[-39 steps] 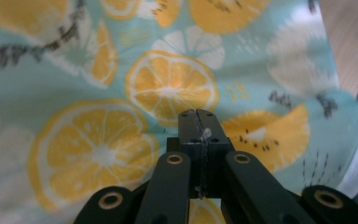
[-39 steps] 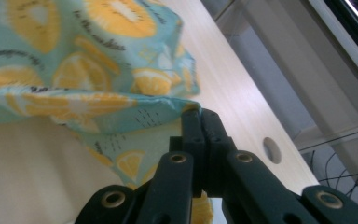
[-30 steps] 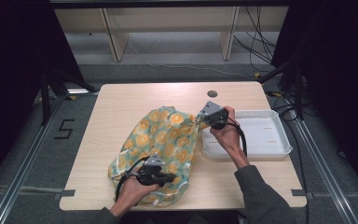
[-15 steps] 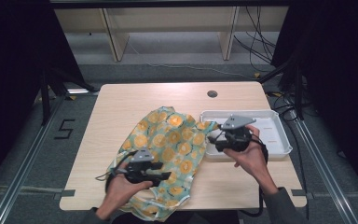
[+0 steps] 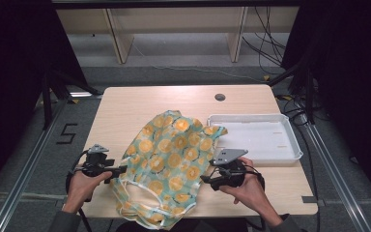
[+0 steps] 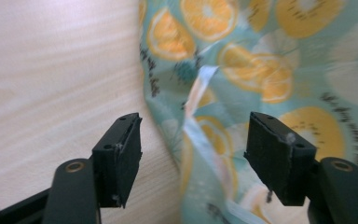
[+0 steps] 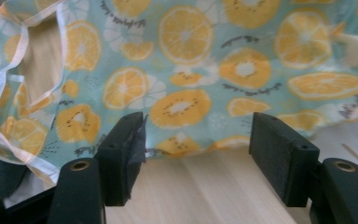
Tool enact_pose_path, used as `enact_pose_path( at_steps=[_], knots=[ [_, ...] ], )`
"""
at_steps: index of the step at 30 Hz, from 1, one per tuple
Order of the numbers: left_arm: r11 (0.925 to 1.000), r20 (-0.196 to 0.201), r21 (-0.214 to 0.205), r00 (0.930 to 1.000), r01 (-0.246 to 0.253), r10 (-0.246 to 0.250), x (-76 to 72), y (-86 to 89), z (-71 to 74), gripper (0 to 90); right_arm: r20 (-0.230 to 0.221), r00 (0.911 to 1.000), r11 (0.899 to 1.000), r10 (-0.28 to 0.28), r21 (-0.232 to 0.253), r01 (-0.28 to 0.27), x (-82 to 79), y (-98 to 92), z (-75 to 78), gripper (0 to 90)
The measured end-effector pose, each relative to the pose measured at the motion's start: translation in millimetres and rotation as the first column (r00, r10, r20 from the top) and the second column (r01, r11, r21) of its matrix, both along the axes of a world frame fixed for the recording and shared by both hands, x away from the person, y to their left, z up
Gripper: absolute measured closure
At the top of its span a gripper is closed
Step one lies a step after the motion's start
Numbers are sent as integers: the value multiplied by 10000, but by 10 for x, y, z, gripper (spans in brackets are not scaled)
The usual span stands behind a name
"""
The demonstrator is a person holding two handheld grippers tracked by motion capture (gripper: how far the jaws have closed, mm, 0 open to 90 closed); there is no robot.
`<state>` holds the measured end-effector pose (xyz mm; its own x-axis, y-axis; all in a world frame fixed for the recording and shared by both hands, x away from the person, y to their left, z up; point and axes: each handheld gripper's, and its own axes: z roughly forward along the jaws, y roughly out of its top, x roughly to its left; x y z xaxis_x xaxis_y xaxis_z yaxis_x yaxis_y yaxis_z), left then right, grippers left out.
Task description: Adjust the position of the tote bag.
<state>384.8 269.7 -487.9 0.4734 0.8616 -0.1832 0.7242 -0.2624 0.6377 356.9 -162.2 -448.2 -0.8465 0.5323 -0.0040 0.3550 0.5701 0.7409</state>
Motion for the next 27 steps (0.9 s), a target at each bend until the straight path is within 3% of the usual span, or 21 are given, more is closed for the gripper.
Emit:
enact_pose_path(
  at_steps=[1, 2, 4, 7, 10, 12, 13, 14, 18, 20, 21, 23, 25, 27],
  knots=[
    [9983, -136, -577, 9999, 71, -79, 10, -10, -58, 427, -36, 9999, 9999, 113, -41, -114, -2, 12, -13, 370],
    [9958, -236, -746, 9982, 540, -559, 5, -7, -84, 539, -235, 9997, 10000, 64, -70, -66, -16, 27, -25, 370],
    [9951, -200, -444, 9958, 886, -895, -29, -52, -83, 726, -112, 9996, 9996, 278, -98, -279, -24, 49, -52, 370],
    [9866, -14, -615, 9884, 1513, -1517, -104, -145, -56, 867, -141, 9980, 9981, 623, -12, -623, -67, 86, -63, 371],
    [9765, 104, -643, 9786, 2057, -2055, -196, -280, -19, 883, -245, 9938, 9940, 1089, 94, -1087, -173, 118, -63, 366],
    [9716, 227, -1009, 9768, 2140, -2128, -267, -383, -2, 885, -350, 9882, 9886, 1490, 291, -1480, -233, 132, -81, 365],
    [9665, 257, -990, 9716, 2366, -2352, -300, -414, 20, 884, -515, 9840, 9846, 1708, 455, -1685, -267, 139, -90, 365],
    [9619, 370, -1274, 9703, 2420, -2392, -336, -463, 30, 885, -537, 9813, 9816, 1847, 581, -1816, -298, 150, -103, 365],
    [9483, 517, -1421, 9588, 2838, -2792, -453, -600, 88, 886, -642, 9729, 9750, 2223, 225, -2213, -406, 197, -160, 353],
    [9459, 698, -1295, 9543, 2976, -2907, -473, -633, 113, 885, -722, 9696, 9722, 2339, 91, -2339, -437, 225, -205, 345],
    [9443, 710, -1260, 9522, 3039, -2970, -475, -637, 124, 884, -623, 9644, 9662, 2571, -14, -2577, -441, 249, -240, 344],
    [9429, 705, -1336, 9520, 3050, -2979, -470, -635, 135, 884, -770, 9633, 9644, 2573, -432, -2611, -467, 299, -296, 335],
    [9461, 695, -1535, 9582, 2851, -2775, -470, -621, 142, 883, -666, 9565, 9551, 2840, -682, -2883, -466, 343, -348, 335],
    [9438, 831, -1553, 9559, 2917, -2817, -458, -603, 148, 883, -702, 9640, 9592, 2564, -1046, -2628, -490, 380, -387, 335]
  ],
)
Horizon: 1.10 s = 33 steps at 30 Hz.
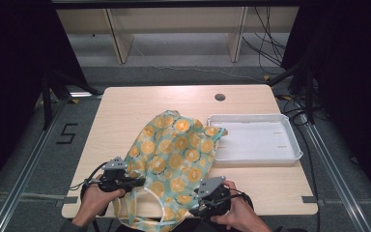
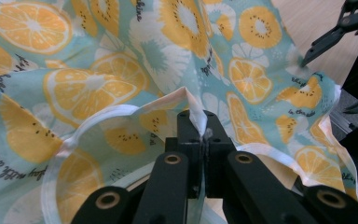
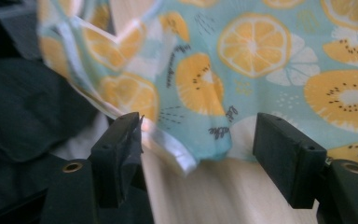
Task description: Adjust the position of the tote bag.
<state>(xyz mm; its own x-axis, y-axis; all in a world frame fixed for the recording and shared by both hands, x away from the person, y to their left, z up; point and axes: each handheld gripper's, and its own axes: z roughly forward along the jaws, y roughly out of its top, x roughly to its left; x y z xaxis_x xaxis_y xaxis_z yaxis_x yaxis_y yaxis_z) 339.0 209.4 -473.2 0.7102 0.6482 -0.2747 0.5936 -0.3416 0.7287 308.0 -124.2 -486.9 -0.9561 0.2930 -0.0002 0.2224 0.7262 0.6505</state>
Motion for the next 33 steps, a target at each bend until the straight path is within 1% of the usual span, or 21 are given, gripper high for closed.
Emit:
enact_pose_path(
  at_steps=[3, 5, 7, 8, 9, 11, 12, 13, 14, 16, 19, 20, 21, 22, 24, 25, 27, 29, 30, 31, 33],
  knots=[
    [9999, 96, -96, 9999, -70, 71, 9, 19, 20, 881, 467, 9988, 9989, 112, -460, -91, -31, 73, -23, 386],
    [9996, 121, -212, 9998, -168, 170, 19, 37, 22, 879, 624, 9970, 9968, 465, -685, -422, -39, 112, -36, 545],
    [9991, 34, -283, 9995, -318, 319, 20, 60, 23, 877, 953, 9925, 9910, 762, -1174, -648, -25, 137, -59, 766],
    [9991, -51, -369, 9997, -228, 227, 23, 76, 20, 876, 1140, 9882, 9879, 1023, -1281, -875, 0, 140, -63, 828],
    [9994, 31, -305, 9998, -191, 192, 22, 93, 25, 876, 1141, 9881, 9869, 1028, -1361, -870, 21, 131, -55, 863],
    [9984, -7, -530, 9998, -205, 205, 10, 98, 33, 876, 1163, 9899, 9881, 813, -1397, -647, 69, 77, -17, 889],
    [9975, 57, -646, 9995, -302, 306, -6, 87, 38, 875, 1267, 9896, 9868, 679, -1546, -479, 92, 30, 8, 892],
    [9984, 46, -556, 9999, -93, 96, -14, 92, 57, 876, 1250, 9909, 9869, 499, -1587, -297, 113, -34, 38, 893],
    [9970, 131, -752, 9997, -175, 185, -38, 65, 68, 875, 1519, 9870, 9864, 520, -1621, -270, 164, -113, 75, 894],
    [9952, 211, -972, 9997, 108, -88, -73, 25, 114, 873, 1793, 9838, 9890, -72, -1440, 335, 241, -297, 156, 894],
    [9926, 425, -1193, 9990, 218, -168, -113, -90, 147, 866, 2330, 9655, 9835, -1162, -1085, 1445, 404, -581, 276, 894],
    [9905, 562, -1359, 9983, 216, -140, -110, -155, 135, 866, 2255, 9636, 9802, -1434, -1023, 1698, 441, -632, 292, 894],
    [9898, 592, -1393, 9980, 293, -213, -93, -189, 129, 864, 2483, 9592, 9790, -1353, -1154, 1680, 519, -694, 298, 894],
    [9880, 517, -1527, 9985, 246, -169, -67, -269, 107, 863, 2578, 9517, 9730, -1666, -1136, 2011, 546, -712, 285, 894],
    [9869, 519, -1607, 9986, 147, -64, -2, -368, 77, 858, 2432, 9505, 9637, -1936, -1346, 2307, 631, -752, 239, 894],
    [9866, 496, -1622, 9987, 152, -73, 48, -406, 65, 859, 2485, 9520, 9653, -1790, -1428, 2187, 680, -760, 201, 894],
    [9831, 303, -1831, 9994, -80, 138, 137, -443, 58, 860, 1785, 9640, 9639, -1970, -1446, 2237, 708, -772, 149, 859],
    [9833, 294, -1808, 9992, -213, 271, 208, -432, 61, 862, 2026, 9587, 9684, -1998, -1083, 2247, 691, -762, 178, 728],
    [9819, 231, -1871, 9991, -302, 351, 234, -417, 63, 863, 1965, 9569, 9701, -2137, -731, 2316, 666, -754, 234, 636],
    [9796, 112, -1969, 9990, -401, 432, 255, -406, 65, 863, 1857, 9503, 9660, -2500, -181, 2577, 636, -749, 309, 580],
    [9786, -26, -1994, 9986, -514, 519, 286, -385, 65, 862, 1187, 9622, 9673, -2452, 958, 2347, 535, -687, 472, 524]
  ],
)
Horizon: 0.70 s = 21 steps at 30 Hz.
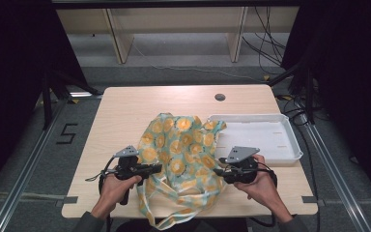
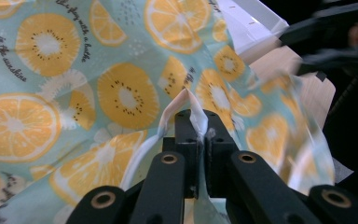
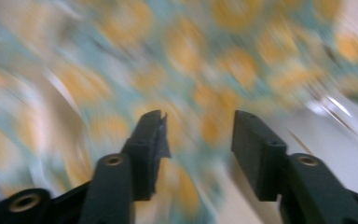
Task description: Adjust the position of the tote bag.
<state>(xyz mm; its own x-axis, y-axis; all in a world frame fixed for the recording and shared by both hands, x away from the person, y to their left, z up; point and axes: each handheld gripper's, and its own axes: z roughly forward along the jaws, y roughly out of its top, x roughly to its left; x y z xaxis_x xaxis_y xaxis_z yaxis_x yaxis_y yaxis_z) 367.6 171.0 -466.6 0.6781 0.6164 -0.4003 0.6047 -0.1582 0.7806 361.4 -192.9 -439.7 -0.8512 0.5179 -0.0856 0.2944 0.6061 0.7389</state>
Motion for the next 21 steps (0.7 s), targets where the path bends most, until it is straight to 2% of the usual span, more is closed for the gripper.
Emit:
enact_pose_path(
  at_steps=[1, 2, 3, 4, 5, 6, 7, 8, 9, 10, 11, 12, 13, 14, 16, 17, 18, 19, 20, 21],
  knots=[
    [10000, -75, -64, 10000, -38, 37, 8, 9, -4, 862, -23, 9993, 9980, 386, 491, -385, -62, 70, 47, 512],
    [10000, -82, 23, 9999, -85, 85, 15, 21, -3, 862, -35, 9951, 9916, 991, 837, -985, -125, 164, 67, 506],
    [9999, -196, -6, 9997, -111, 111, 22, 29, 0, 863, -255, 9909, 9857, 1324, 1086, -1289, -208, 269, 63, 489],
    [9999, -214, -15, 9997, -124, 124, 22, 36, 3, 862, -543, 9809, 9772, 1869, 1132, -1799, -290, 396, 32, 476],
    [9999, -220, -17, 9997, -100, 99, 26, 46, 7, 862, -666, 9738, 9706, 2172, 1203, -2083, -335, 475, -6, 476],
    [10000, -237, -37, 9997, -92, 91, 29, 50, 11, 862, -896, 9649, 9655, 2468, 1081, -2370, -399, 566, -50, 473],
    [9999, -258, -71, 9996, -104, 102, 33, 54, 19, 861, -889, 9570, 9596, 2761, 818, -2693, -447, 659, -110, 463],
    [9999, -244, -86, 9996, -111, 108, 40, 57, 25, 860, -1062, 9527, 9585, 2848, 488, -2810, -511, 754, -171, 447],
    [9998, -261, -160, 9996, -130, 126, 47, 58, 31, 859, -1254, 9509, 9591, 2831, 421, -2800, -549, 806, -206, 446],
    [9998, -271, -123, 9995, -140, 137, 54, 62, 41, 858, -1344, 9406, 9501, 3119, 530, -3075, -559, 850, -244, 445],
    [9997, -247, -210, 9996, -157, 152, 67, 66, 46, 858, -1553, 9354, 9482, 3175, 575, -3123, -571, 876, -268, 441],
    [9995, -263, -255, 9995, -160, 153, 76, 65, 52, 858, -1723, 9277, 9435, 3313, 498, -3277, -584, 925, -319, 431],
    [9990, -320, -407, 9993, -192, 179, 86, 58, 63, 858, -1816, 9250, 9424, 3338, 427, -3317, -593, 957, -355, 417],
    [9989, -311, -439, 9994, -171, 157, 92, 56, 72, 858, -1949, 9188, 9377, 3432, 144, -3472, -602, 1009, -415, 421],
    [9991, -245, -419, 9997, -93, 83, 103, 47, 104, 857, -2039, 9120, 9291, 3559, -274, -3687, -614, 1076, -490, 477],
    [9989, -217, -462, 9997, -90, 80, 106, 44, 122, 856, -2036, 9120, 9250, 3561, -614, -3749, -613, 1103, -524, 590],
    [9989, -202, -457, 9998, -88, 79, 109, 48, 133, 854, -2034, 9147, 9223, 3493, -976, -3739, -629, 1113, -544, 753],
    [9987, -190, -505, 9998, -115, 106, 109, 55, 144, 854, -1840, 9094, 9111, 3731, -1124, -3965, -604, 1110, -540, 814],
    [9986, -161, -508, 9998, -149, 141, 112, 76, 154, 853, -1602, 9077, 9044, 3880, -1235, -4084, -574, 1088, -501, 881],
    [9983, -133, -544, 9997, -221, 214, 115, 100, 157, 852, -1205, 9153, 9100, 3844, -1175, -3976, -547, 1040, -407, 899]
  ],
)
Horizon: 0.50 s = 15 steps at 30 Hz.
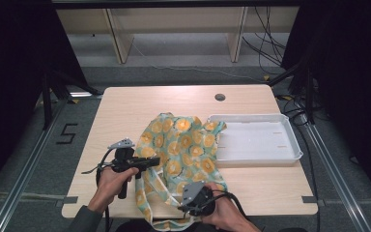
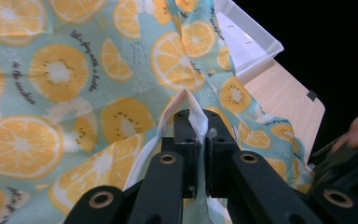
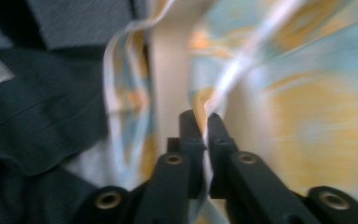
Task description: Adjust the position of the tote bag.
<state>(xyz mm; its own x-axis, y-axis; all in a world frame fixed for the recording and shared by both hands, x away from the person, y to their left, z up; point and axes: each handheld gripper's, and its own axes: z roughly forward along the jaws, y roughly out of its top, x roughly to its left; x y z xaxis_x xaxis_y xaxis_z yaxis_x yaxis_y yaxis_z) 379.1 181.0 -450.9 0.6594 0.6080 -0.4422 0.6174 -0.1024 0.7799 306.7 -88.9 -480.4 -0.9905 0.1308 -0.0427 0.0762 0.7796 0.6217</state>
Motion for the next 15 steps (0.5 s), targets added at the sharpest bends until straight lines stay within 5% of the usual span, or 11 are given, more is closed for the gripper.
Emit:
enact_pose_path(
  at_steps=[2, 4, 7, 12, 15],
  knots=[
    [9999, 16, -48, 9999, -116, 116, 10, 48, 7, 853, 779, 9969, 9987, -126, 503, 87, 72, -79, 179, 900],
    [9996, 10, -91, 9996, -266, 266, 19, 97, 17, 852, 1283, 9866, 9903, -1006, 1089, 868, 170, -200, 410, 900],
    [9994, 12, -123, 9995, -330, 330, 19, 130, 28, 847, 2317, 9548, 9757, -1862, 1582, 1518, 467, -338, 637, 900],
    [9990, -21, -67, 9990, -439, 439, 48, 138, -18, 833, 2738, 9012, 9405, -3359, 1501, 3049, 1078, -424, 560, 900],
    [9976, 99, 466, 9986, -517, 512, 110, 102, -103, 831, 2298, 8935, 9219, -3858, 1328, 3639, 1331, -420, 413, 900]
  ],
)
